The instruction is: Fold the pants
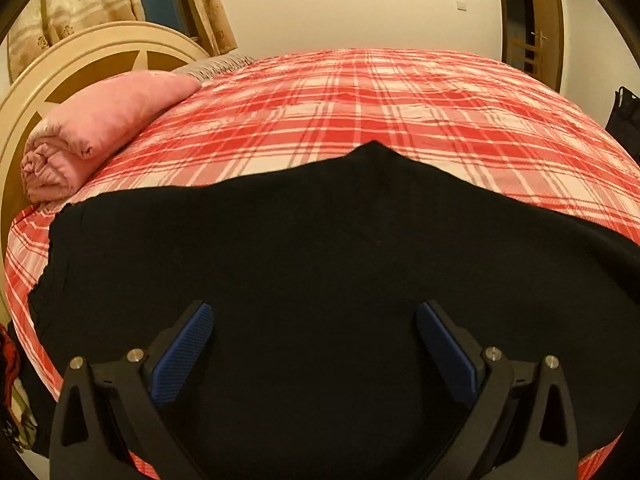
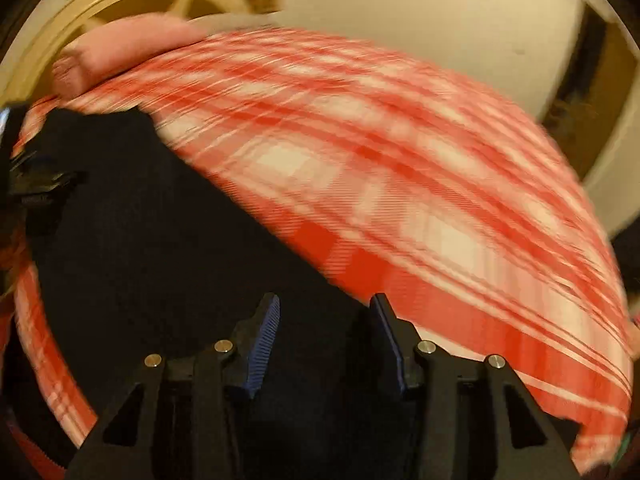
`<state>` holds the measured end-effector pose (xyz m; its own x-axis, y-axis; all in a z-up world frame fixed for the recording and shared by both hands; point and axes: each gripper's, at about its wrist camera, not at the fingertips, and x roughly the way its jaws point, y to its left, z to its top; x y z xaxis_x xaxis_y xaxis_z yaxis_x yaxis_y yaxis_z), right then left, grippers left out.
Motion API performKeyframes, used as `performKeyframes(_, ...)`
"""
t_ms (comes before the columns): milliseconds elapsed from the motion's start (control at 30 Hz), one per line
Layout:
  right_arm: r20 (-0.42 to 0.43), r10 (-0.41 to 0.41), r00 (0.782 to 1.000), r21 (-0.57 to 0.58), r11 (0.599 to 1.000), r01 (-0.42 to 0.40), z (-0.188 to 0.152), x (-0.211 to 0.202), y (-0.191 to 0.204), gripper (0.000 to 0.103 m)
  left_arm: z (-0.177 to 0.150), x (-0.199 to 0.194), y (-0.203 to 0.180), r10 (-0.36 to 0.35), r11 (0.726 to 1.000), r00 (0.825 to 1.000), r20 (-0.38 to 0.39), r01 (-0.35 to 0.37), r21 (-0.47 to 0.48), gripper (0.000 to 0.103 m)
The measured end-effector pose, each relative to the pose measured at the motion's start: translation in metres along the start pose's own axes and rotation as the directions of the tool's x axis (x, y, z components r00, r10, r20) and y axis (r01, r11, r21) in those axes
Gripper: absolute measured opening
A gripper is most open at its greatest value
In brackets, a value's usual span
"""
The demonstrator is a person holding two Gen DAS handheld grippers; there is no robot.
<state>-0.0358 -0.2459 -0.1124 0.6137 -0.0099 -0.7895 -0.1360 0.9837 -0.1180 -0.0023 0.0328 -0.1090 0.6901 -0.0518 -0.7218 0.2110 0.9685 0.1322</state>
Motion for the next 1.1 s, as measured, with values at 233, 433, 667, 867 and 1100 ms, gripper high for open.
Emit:
performKeyframes(233,-0.066,0.043,0.997,-0.103,0.993,-0.05,0.006,0.008,0.015,0.012,-0.004,0.001,0.004,-0.031,0.998,0.999,-0.006,0.031,-0.045,0.103)
performKeyframes(433,0.001,-0.18,0.984,-0.14,0.974,0.178,0.007,-0.006,0.017,0.0,-0.002,0.003,0.003,-0.034,0.999,0.999,-0.011,0.033,-0.04,0.103)
performKeyframes(667,0.111,-0.177,0.978,0.287,0.948,0.139,-0.008,-0.02,-0.039,0.0,-0.001,0.002,0.001,-0.022,0.999,1.0,-0.005,0.022,-0.027,0.103)
performKeyframes(867,0.149,0.037,0.988,0.232,0.97,-0.071,0.004,-0.034,-0.027,0.001,-0.001,-0.002,0.0,-0.028,1.0,1.0,-0.007,0.028,-0.014,0.103)
performKeyframes(1100,0.027,0.179,0.984,0.021,0.984,-0.179,0.037,0.016,0.036,0.001,0.0,-0.019,0.005,-0.056,0.998,0.998,0.019,0.056,0.02,0.103)
